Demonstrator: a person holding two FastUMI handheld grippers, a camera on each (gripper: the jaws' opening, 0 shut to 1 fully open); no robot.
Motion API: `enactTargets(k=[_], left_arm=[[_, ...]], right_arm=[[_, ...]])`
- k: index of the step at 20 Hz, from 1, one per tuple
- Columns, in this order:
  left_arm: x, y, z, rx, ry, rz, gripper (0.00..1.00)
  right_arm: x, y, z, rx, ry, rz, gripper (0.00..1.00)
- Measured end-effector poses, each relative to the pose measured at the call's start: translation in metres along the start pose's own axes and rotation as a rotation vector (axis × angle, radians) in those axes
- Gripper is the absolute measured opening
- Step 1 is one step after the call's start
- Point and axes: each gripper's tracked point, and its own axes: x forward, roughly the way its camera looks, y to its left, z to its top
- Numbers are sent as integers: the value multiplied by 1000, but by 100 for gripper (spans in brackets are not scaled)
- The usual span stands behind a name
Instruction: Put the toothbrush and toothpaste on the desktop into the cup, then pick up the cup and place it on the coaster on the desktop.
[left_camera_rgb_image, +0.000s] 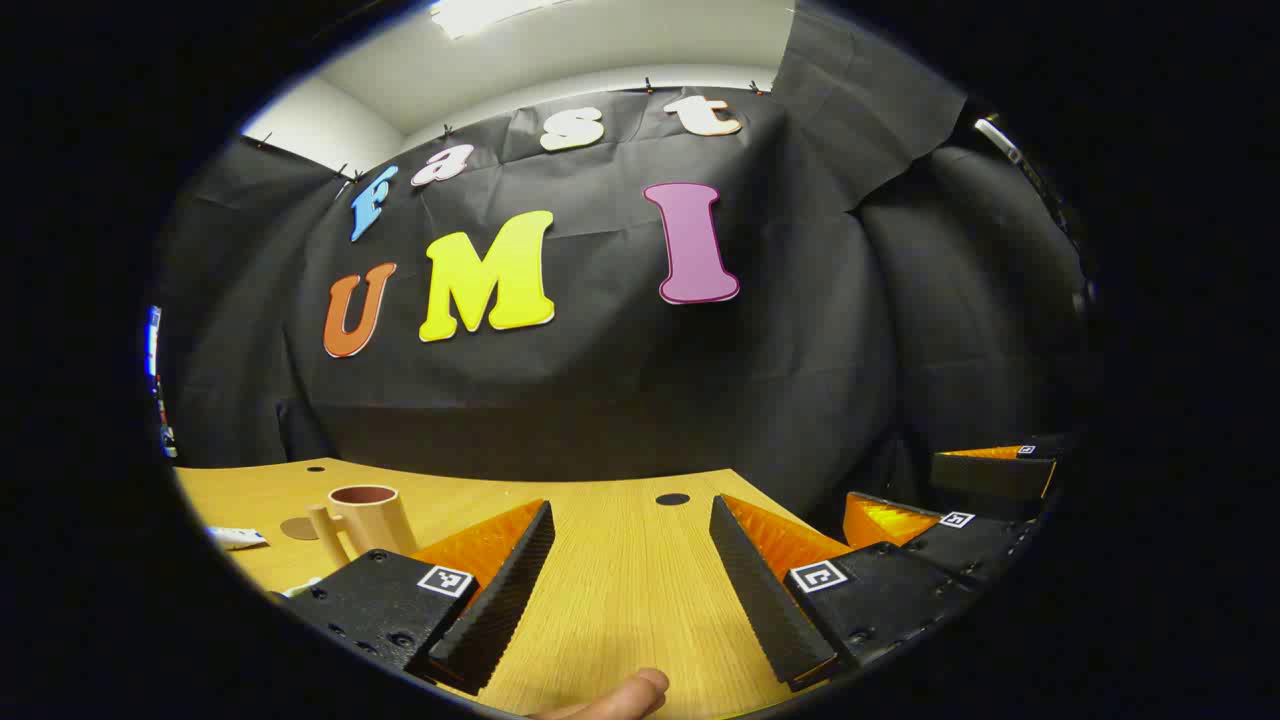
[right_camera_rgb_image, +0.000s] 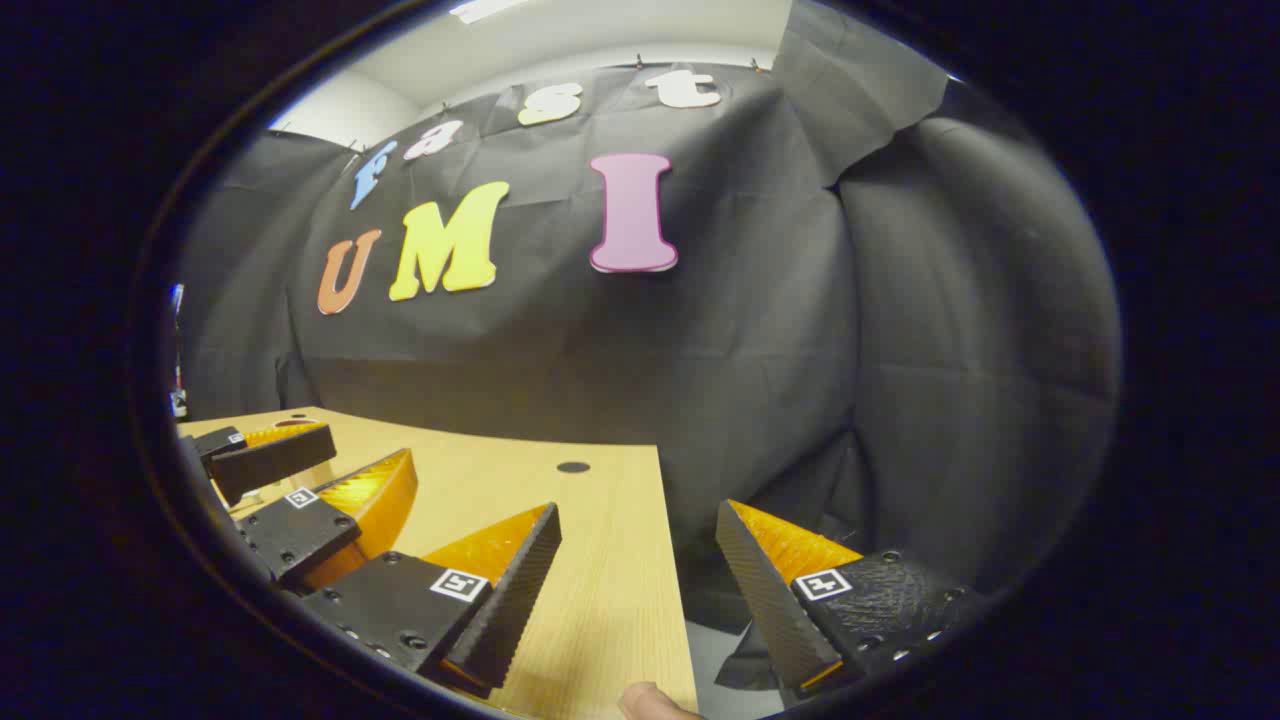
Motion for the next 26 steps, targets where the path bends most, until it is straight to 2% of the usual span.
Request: enactTargets(k=[2, 3, 5, 9, 13, 16, 20, 21, 22, 24, 26], left_arm=[[19, 11, 3, -22, 3, 5, 96], [28, 15, 2, -41, 12, 7, 96], [42, 24, 8, -47, 27, 3, 98], [44, 31, 24, -70, 43, -62, 98], [27, 56, 48, -68, 41, -106, 98], [13, 102, 66, -50, 11, -71, 98], [-9, 174, 75, -9, -8, -32, 98], [-14, 188, 76, -7, -5, -32, 98], [-20, 208, 75, -23, 5, -25, 98], [-29, 244, 74, -73, 33, -23, 99], [-40, 284, 85, -61, 13, -9, 99]], right_arm=[[19, 3, 11, -39, -15, 4, 92], [25, 3, 21, -53, -19, 0, 96], [33, 4, 39, -73, -29, -13, 95], [25, 10, 84, -70, -68, -60, 97], [5, 30, 99, -69, -46, -91, 95], [-9, 56, 102, -64, 10, -111, 95], [-36, 109, 125, -95, -17, -120, 97], [-43, 122, 132, -120, -29, -122, 95], [-50, 136, 139, -138, -47, -118, 92], [-63, 165, 151, -149, -74, -111, 97], [-76, 195, 148, -129, -53, -92, 97]])
